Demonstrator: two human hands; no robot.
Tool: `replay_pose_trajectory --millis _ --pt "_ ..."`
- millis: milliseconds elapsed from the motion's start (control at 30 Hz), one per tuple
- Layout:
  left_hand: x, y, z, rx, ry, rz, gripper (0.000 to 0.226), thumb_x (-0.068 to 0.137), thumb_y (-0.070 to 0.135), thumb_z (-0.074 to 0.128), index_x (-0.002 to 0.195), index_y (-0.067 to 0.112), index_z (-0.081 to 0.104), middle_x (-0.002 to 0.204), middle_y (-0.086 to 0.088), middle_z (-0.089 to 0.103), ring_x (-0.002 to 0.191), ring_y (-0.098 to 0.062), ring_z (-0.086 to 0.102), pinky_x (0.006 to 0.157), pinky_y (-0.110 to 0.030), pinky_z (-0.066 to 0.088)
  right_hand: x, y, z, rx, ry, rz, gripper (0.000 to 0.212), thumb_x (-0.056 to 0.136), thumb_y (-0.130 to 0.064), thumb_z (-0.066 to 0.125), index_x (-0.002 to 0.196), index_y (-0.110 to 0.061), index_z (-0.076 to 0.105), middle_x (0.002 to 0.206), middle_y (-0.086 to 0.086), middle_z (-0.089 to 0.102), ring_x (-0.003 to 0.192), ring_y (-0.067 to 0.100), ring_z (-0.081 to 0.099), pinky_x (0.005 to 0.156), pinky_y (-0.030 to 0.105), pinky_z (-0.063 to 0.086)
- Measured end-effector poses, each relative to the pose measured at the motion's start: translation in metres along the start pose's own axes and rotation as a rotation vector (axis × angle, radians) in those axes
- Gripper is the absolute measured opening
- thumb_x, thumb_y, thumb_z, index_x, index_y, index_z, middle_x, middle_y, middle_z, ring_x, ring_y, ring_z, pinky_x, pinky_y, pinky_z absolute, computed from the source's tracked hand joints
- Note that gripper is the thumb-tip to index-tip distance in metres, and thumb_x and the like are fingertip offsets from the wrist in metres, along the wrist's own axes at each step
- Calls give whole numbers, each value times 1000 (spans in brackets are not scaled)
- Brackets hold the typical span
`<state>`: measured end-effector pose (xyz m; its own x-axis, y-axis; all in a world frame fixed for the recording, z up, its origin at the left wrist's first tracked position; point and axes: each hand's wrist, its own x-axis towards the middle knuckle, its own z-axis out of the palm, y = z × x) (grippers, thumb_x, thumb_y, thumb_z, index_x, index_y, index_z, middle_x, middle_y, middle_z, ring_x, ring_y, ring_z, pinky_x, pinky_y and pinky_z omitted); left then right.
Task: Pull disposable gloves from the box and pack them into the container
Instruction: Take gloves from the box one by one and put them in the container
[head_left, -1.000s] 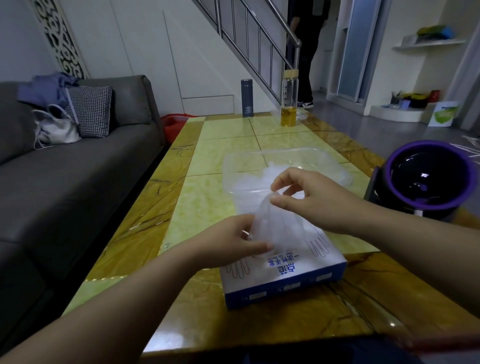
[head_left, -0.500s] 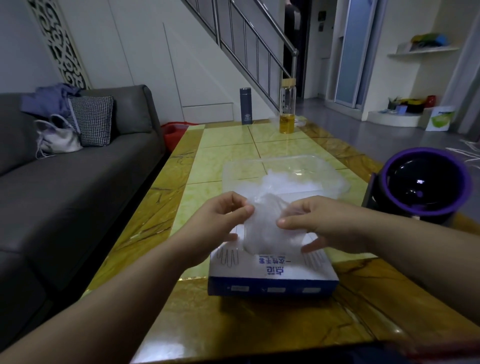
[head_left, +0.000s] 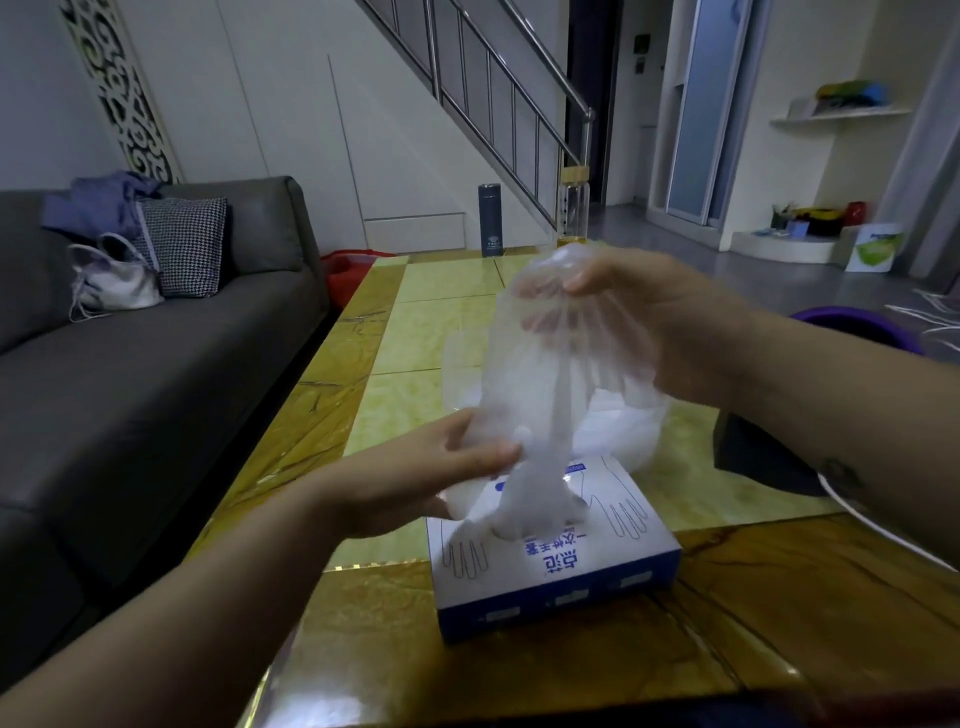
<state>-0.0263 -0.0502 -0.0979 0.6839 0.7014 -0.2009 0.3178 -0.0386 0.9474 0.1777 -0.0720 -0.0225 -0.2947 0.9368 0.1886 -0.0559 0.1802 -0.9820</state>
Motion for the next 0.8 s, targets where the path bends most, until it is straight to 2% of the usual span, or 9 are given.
replay_pose_trajectory --millis 133,267,333,367,467,567,633,733,800 --pt "-6 12 -16 -282 -24 109 90 48 71 76 127 35 53 127 -3 62 117 -19 59 96 -41 50 -6 -2 -1 116 -285 123 34 72 -11 42 96 -7 65 97 7 67 91 18 64 84 28 54" --pt "-1 26 -16 -572 169 200 72 66 34 80 131 26 53 106 -8 69 94 -24 69 81 -39 56 -3 0 2 110 -367 167 29 81 -7 45 88 -12 73 91 5 68 86 15 65 78 24 54" --pt "4 29 -17 -679 321 236 50 76 14 64 125 22 57 99 -8 70 81 -21 70 76 -34 56 6 6 -5 -16 -220 179 24 84 -12 54 104 -8 66 100 6 69 92 15 64 85 24 52" --pt "7 32 -18 -688 392 243 45 79 10 61 122 22 59 104 -9 68 79 -19 70 74 -31 58 12 10 -11 -34 -86 200 36 81 -13 59 116 -3 60 103 8 69 93 16 65 88 25 53" --pt "23 35 -28 -547 610 233 39 89 7 59 125 23 56 112 -8 60 75 -10 65 56 -17 54 29 21 -27 48 235 214 61 78 2 67 134 -7 44 103 13 70 87 19 69 70 26 58" --pt "44 38 -39 -370 723 191 49 90 10 62 134 26 47 103 -2 59 85 -14 62 56 -19 51 42 29 -38 -126 372 131 65 78 10 67 130 -17 41 105 18 65 96 28 66 78 35 56" --pt "63 37 -52 -195 807 136 59 88 16 65 140 28 40 115 -4 57 101 -19 60 74 -28 54 51 33 -46 -300 389 90 53 80 13 63 117 -21 44 102 19 65 93 26 66 78 35 56" --pt "78 46 -64 206 1083 40 60 88 24 65 141 28 37 145 -8 28 127 -27 37 107 -36 35 62 40 -61 -473 441 73 43 83 19 49 100 -20 49 98 14 61 71 16 57 50 15 49" --pt "77 55 -55 550 1233 282 51 87 22 64 134 27 46 141 -7 24 128 -23 29 111 -36 29 70 49 -73 -524 496 83 41 84 18 46 106 -16 53 92 9 57 67 16 55 48 15 47"
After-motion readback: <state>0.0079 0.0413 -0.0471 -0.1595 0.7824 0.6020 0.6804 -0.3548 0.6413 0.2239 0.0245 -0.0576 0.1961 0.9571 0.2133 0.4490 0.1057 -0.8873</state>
